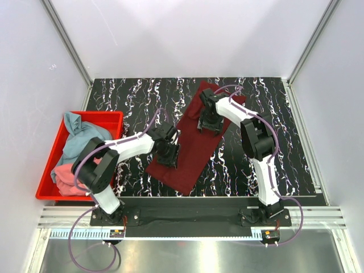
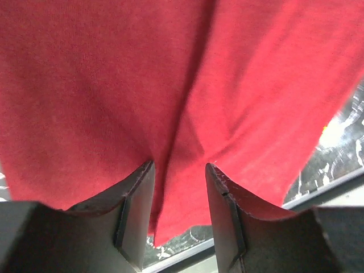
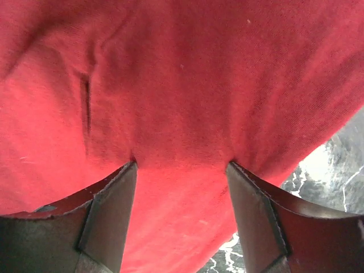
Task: Fold and stack the t-shirts
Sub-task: Fold the tshirt
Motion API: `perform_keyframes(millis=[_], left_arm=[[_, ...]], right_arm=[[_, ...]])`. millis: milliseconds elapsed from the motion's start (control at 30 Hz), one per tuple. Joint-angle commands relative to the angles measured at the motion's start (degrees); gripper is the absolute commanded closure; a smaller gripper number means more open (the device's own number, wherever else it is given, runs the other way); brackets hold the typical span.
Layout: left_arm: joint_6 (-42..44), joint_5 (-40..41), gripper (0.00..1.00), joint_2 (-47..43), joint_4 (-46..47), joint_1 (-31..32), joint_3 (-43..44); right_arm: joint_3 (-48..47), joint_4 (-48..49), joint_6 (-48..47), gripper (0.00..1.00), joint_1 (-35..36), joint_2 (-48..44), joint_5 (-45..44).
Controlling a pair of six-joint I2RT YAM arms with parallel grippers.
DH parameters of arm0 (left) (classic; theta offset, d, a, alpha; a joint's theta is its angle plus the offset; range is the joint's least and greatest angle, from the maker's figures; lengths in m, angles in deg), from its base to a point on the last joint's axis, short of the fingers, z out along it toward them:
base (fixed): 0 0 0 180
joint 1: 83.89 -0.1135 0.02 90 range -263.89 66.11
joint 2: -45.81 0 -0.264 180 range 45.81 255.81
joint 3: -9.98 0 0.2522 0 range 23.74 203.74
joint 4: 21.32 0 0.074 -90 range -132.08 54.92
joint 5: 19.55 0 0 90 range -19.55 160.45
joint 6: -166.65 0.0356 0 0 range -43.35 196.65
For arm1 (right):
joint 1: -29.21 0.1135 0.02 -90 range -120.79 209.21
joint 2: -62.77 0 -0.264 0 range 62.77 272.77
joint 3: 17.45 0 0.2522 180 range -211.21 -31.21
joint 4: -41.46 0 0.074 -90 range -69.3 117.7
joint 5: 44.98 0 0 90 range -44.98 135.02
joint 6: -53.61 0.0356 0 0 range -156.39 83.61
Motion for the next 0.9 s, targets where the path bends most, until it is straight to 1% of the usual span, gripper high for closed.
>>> perform_keyframes(millis=[0,67,167,367,400,433,500,567,600,633,667,700,733,767,800,867], left_arm=[[-4.61,1.01,0.55,4.06,-1.38,0.38,0.64],[-5.75,0.13,0.55,6.44,-2.09,0.91,1.43],[-8.12,-4.95,0.55,8.20,-0.42,2.49,2.04],[-14.80,-12.51,0.55,10.49,4.76,9.25,3.97],[-17.25,-13.49,0.55,10.75,5.64,11.18,4.24],[-18.49,-15.76,0.55,10.84,8.25,12.06,4.42],[-21.82,-17.36,0.55,11.28,10.99,14.34,5.11],[-21.76,-14.66,0.55,11.19,8.73,15.15,6.70],[-20.97,-12.99,0.55,9.71,7.33,15.06,7.83],[-20.09,-9.58,0.55,8.48,4.88,14.80,8.19],[-17.82,-7.80,0.55,6.21,2.24,14.19,9.07],[-16.49,-6.22,0.55,6.18,2.22,13.84,9.51],[-15.26,-3.50,0.54,3.31,-0.05,13.48,9.95],[-12.73,-2.26,0.54,2.07,-0.94,12.78,10.22],[-11.57,-1.38,0.54,0.49,-2.08,12.52,10.48],[-9.72,-0.84,0.54,-3.64,-2.79,11.64,10.57]], right_arm=[[1.15,1.75,-2.28,0.27,-1.17,2.16,-7.86],[0.98,1.85,-4.21,0.27,-1.43,3.65,-9.62],[-0.51,2.55,-7.54,0.26,-2.57,5.32,-9.99],[-11.49,0.54,-17.12,0.25,-3.01,10.86,-10.07],[-13.94,-0.60,-17.84,0.25,-3.01,11.56,-9.98],[-14.66,-0.61,-18.45,0.25,-3.27,11.65,-9.20],[-15.37,-0.35,-20.12,0.24,-3.54,11.22,-6.75],[-15.81,-2.10,-19.78,0.24,-3.72,10.43,-6.12],[-15.11,-2.54,-19.60,0.24,-3.80,8.51,-5.51],[-14.15,-2.90,-19.51,0.24,-3.98,7.27,-5.24],[-11.88,-3.33,-18.90,0.24,-3.98,3.95,-4.71],[-10.46,-3.51,-18.46,0.24,-3.98,2.09,-3.93],[-8.88,-3.60,-18.02,0.24,-4.07,0.07,-2.87],[-5.56,-3.86,-17.06,0.23,-4.07,-1.95,-0.86],[-3.70,-4.04,-16.44,0.23,-4.07,-5.97,0.46],[0.78,-3.78,-14.78,0.23,-4.07,-10.21,2.58]])
